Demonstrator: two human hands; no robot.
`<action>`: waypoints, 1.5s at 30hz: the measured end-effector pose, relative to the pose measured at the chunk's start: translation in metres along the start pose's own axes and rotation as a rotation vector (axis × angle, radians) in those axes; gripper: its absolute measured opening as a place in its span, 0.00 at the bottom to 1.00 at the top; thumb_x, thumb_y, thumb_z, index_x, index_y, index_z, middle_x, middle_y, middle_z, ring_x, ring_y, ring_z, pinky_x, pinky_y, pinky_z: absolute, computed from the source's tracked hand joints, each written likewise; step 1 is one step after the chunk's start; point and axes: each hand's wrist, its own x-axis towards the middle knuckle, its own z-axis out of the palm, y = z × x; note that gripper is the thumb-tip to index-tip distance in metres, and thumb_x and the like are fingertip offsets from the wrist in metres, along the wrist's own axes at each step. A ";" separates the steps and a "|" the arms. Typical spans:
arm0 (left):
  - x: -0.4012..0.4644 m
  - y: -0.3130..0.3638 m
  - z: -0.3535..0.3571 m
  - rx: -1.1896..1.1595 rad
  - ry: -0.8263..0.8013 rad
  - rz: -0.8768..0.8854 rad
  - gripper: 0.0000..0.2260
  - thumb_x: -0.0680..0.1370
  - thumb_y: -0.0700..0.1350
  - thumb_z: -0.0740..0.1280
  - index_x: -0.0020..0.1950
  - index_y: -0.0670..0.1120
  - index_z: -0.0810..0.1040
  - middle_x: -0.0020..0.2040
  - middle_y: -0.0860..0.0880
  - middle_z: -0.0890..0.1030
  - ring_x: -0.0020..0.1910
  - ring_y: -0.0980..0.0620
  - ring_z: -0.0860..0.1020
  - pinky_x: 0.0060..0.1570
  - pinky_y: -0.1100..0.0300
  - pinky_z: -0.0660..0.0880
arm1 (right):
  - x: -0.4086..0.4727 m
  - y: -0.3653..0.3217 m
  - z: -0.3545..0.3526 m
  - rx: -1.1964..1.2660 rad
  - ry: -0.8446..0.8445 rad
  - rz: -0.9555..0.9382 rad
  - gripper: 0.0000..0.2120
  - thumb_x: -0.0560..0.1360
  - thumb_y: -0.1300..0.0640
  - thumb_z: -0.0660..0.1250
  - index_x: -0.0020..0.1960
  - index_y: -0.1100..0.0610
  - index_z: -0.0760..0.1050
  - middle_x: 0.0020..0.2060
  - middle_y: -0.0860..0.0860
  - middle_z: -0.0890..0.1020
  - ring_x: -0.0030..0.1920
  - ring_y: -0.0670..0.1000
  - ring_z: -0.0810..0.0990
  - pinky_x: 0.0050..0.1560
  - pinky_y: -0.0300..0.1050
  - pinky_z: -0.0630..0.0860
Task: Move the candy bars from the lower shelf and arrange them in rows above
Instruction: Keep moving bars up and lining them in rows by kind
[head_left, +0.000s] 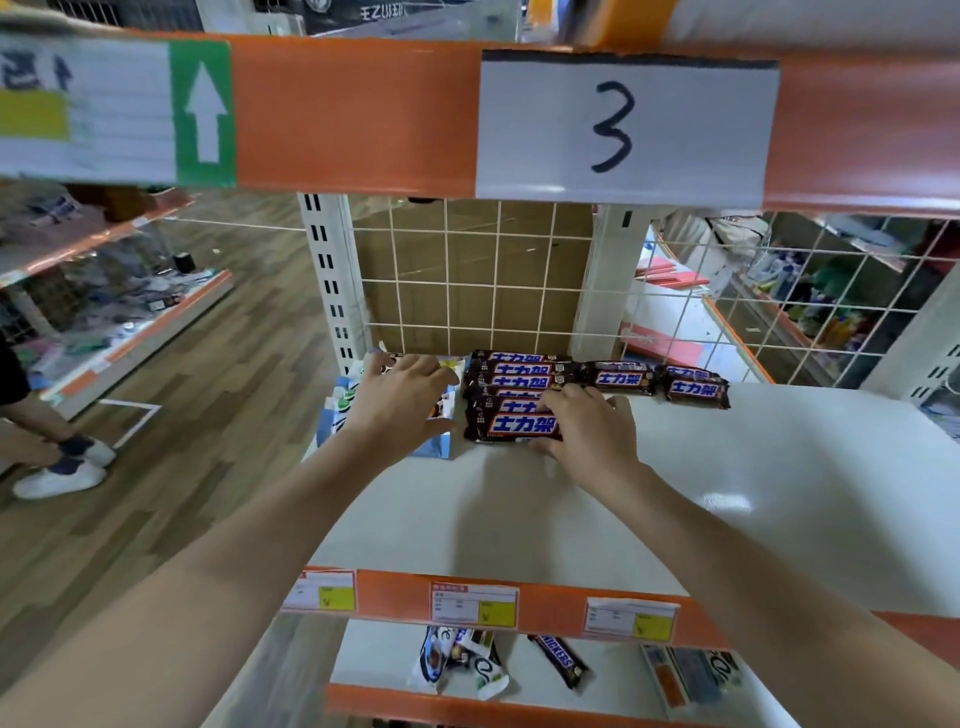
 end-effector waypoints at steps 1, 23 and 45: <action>0.000 0.000 0.000 -0.001 -0.001 -0.001 0.22 0.74 0.59 0.66 0.65 0.54 0.71 0.62 0.54 0.73 0.65 0.52 0.69 0.63 0.52 0.59 | 0.000 0.000 0.000 -0.003 0.004 0.002 0.21 0.73 0.42 0.67 0.63 0.49 0.71 0.60 0.48 0.75 0.62 0.52 0.71 0.59 0.50 0.64; -0.028 0.031 -0.008 -0.100 -0.045 -0.029 0.21 0.75 0.59 0.65 0.64 0.51 0.71 0.63 0.52 0.74 0.64 0.50 0.70 0.62 0.50 0.60 | -0.057 0.033 -0.008 -0.001 0.067 0.131 0.20 0.77 0.47 0.62 0.67 0.50 0.68 0.63 0.50 0.72 0.62 0.53 0.71 0.57 0.50 0.67; -0.105 0.140 -0.039 -0.209 -0.025 -0.022 0.19 0.77 0.59 0.60 0.66 0.57 0.68 0.63 0.57 0.72 0.65 0.56 0.68 0.62 0.54 0.59 | -0.195 0.073 -0.040 0.206 0.165 0.215 0.14 0.76 0.55 0.62 0.62 0.48 0.72 0.59 0.47 0.75 0.59 0.52 0.74 0.55 0.49 0.67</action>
